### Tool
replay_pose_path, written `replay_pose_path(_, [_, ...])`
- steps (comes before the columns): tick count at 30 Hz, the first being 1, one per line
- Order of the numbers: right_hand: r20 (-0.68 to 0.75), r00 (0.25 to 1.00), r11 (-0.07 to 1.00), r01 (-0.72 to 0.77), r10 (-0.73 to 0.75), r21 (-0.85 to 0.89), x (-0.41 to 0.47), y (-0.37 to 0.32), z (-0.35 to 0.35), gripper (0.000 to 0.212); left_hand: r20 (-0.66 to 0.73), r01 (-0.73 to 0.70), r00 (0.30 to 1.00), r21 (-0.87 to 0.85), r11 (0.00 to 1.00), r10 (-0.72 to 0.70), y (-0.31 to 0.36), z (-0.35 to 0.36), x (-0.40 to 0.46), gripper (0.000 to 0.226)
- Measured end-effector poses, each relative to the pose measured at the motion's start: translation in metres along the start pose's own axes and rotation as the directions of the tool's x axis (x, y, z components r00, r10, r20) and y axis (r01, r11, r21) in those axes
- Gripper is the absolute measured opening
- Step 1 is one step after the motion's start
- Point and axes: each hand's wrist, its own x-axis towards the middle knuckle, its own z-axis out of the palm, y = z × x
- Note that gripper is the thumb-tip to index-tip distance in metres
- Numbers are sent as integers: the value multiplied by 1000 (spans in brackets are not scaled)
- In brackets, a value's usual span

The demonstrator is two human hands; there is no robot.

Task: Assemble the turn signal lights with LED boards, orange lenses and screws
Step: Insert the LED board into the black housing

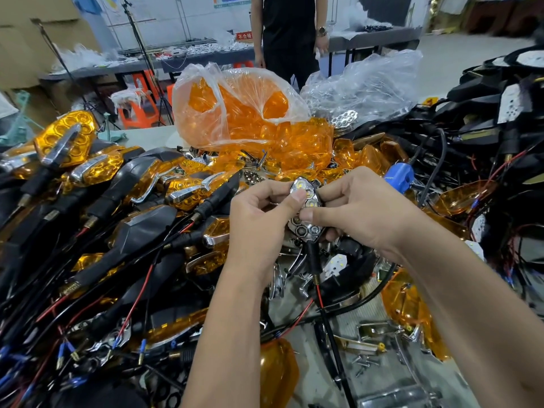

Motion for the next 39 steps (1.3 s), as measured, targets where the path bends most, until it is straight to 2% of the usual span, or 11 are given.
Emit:
replay_pose_path(2, [23, 1000, 1000, -19, 19, -16, 0, 0, -1, 24, -12, 24, 1000, -18, 1000, -24, -1, 1, 0, 12])
replay_pose_path(4, [37, 999, 999, -16, 17, -27, -1, 1, -1, 17, -23, 50, 998, -38, 998, -51, 0, 3, -1, 3])
replay_pose_path(9, [104, 994, 1000, -14, 12, 22, -3, 2, -2, 10, -46, 64, 997, -22, 998, -65, 1, 3, -2, 5])
replay_pose_path(11, [125, 992, 998, -23, 16, 57, -3, 2, 0, 19, -59, 67, 996, -27, 997, -68, 1, 3, -2, 7])
replay_pose_path(13, [76, 997, 999, -10, 6, 52, -2, 0, 2, 28, -63, 67, 996, -31, 997, -69, 0, 1, -1, 7])
replay_pose_path(18, [74, 994, 988, 88, -80, -124, -7, -10, -2, 53, -18, 112, 993, -97, 989, -114, 2, -4, -1, 6])
replay_pose_path(22, [97, 993, 977, 89, -71, -196, -9, -14, -7, 51, 5, 128, 992, -112, 985, -128, 3, -5, -2, 4])
replay_pose_path(29, [47, 997, 986, 68, -62, -154, -9, -13, -3, 49, 15, 131, 991, -61, 989, -131, 7, -6, -4, 20])
replay_pose_path(32, [33, 994, 986, 104, -101, -129, -7, -14, -2, 53, 34, 142, 990, -69, 987, -140, 11, -1, -6, 25])
replay_pose_path(36, [18, 992, 990, 122, -121, -70, -6, -16, -1, 49, 87, 170, 983, -134, 976, -159, 14, 8, -9, 10])
replay_pose_path(39, [69, 988, 989, 141, -138, -39, -3, -15, 3, 44, 111, 194, 977, -116, 974, -182, 15, 16, -13, 32])
